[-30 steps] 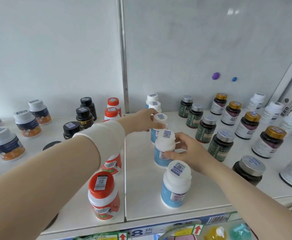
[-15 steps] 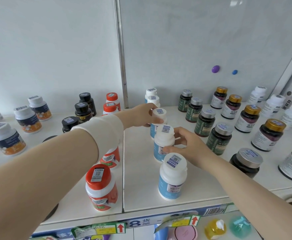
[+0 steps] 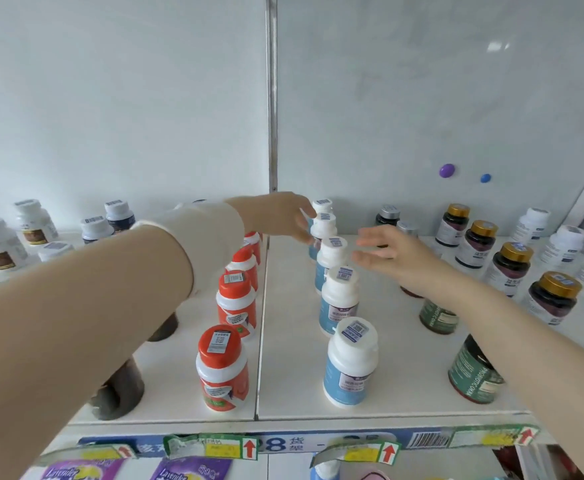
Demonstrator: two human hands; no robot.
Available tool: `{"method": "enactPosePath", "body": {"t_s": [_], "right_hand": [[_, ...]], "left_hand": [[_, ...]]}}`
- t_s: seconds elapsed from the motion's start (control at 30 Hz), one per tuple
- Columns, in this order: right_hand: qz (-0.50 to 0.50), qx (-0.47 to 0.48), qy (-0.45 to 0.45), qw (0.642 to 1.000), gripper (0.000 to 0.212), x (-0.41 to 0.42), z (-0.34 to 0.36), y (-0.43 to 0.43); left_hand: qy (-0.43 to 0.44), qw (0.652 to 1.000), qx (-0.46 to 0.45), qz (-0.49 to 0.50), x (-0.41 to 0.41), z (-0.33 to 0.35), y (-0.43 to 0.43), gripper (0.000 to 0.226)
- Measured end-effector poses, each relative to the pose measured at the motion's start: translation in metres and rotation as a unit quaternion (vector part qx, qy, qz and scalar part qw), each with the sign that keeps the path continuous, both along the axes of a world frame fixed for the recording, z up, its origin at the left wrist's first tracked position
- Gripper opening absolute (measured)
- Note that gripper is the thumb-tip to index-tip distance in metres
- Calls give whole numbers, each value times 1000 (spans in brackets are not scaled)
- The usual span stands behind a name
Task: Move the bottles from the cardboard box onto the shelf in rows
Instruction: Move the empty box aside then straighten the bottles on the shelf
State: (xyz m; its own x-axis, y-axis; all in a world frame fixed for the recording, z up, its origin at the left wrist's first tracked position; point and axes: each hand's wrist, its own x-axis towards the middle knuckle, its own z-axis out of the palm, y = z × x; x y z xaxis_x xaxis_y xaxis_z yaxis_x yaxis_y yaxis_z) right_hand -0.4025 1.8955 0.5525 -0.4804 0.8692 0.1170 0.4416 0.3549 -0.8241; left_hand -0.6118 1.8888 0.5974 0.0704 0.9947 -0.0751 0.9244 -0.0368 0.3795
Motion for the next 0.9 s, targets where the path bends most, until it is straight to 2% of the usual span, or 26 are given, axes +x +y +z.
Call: {"method": "enactPosePath", "body": {"t_s": [0.13,0.33,0.47,0.63,0.7,0.77,0.9], "right_hand": [[27,99,-126,987,55,-26,28,3],[99,216,-307,921,62,-82,47,-11],[118,238,-378,887,61,-116,48,-30],[115,241,-454,850,72,-143,41,-51],[110,220,-440,864,75,-145,36,-57],[91,177,-419,886,79,-142,29,-61],[43,78,-321,943,84,-134,9,-65]], "left_hand": [[92,995,31,15,-30,28,-26,47],[301,953,17,37,-81,36,-64,51],[344,939,9,31,-115,24,-73,50],[342,939,17,-23,-134,0,-64,50],[308,950,26,-48,-134,-10,-59,52],[231,971,28,-62,-130,-21,-53,55],[90,994,41,-53,-122,-36,-43,63]]}}
